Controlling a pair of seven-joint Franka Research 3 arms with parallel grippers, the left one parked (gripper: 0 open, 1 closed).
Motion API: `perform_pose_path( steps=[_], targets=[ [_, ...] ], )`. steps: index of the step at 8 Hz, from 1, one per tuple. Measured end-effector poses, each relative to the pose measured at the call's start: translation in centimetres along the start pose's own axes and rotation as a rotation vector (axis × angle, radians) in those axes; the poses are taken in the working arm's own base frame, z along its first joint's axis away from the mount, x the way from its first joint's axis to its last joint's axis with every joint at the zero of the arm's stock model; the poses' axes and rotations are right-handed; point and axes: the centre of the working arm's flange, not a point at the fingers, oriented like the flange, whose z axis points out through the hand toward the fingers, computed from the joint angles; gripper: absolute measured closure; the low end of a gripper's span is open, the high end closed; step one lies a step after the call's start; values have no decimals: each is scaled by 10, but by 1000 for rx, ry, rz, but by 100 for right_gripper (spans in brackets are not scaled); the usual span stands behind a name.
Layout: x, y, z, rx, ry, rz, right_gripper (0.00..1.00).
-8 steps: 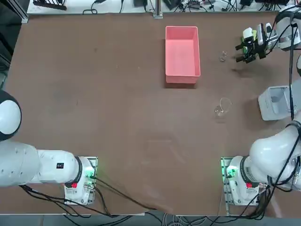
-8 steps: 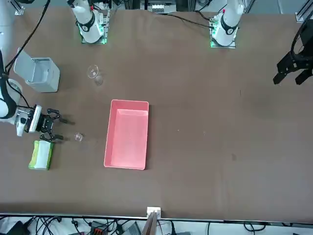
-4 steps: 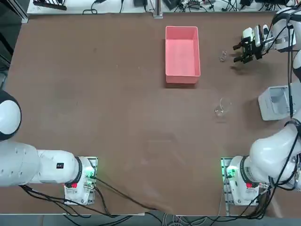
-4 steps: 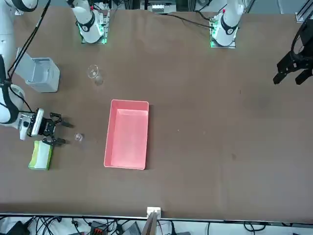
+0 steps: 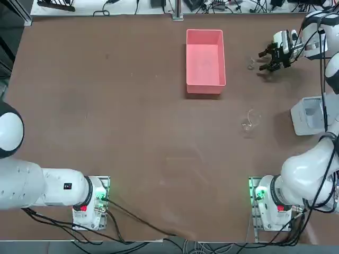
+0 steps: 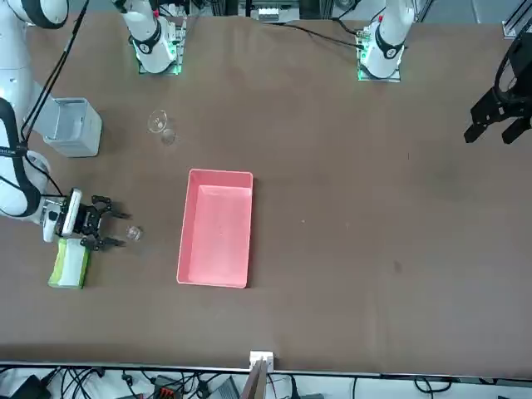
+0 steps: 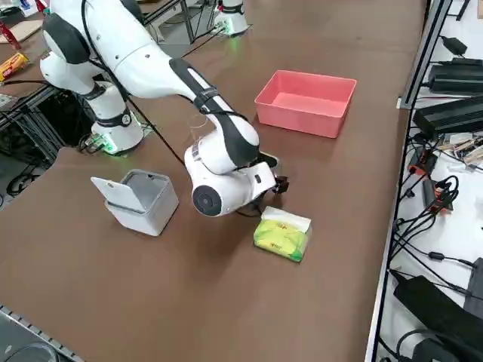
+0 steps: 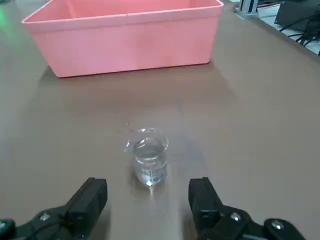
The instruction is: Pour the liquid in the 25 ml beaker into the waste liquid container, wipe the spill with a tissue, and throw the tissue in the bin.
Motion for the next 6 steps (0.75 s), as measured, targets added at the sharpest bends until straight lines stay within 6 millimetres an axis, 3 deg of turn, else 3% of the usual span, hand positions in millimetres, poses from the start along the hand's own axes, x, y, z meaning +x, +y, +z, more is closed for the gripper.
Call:
perform_pose_path(
  steps=[3, 6],
  targets=[
    [-1, 5, 17, 10, 11, -3, 0],
    [-3, 9, 19, 8, 13, -6, 0]
  ],
)
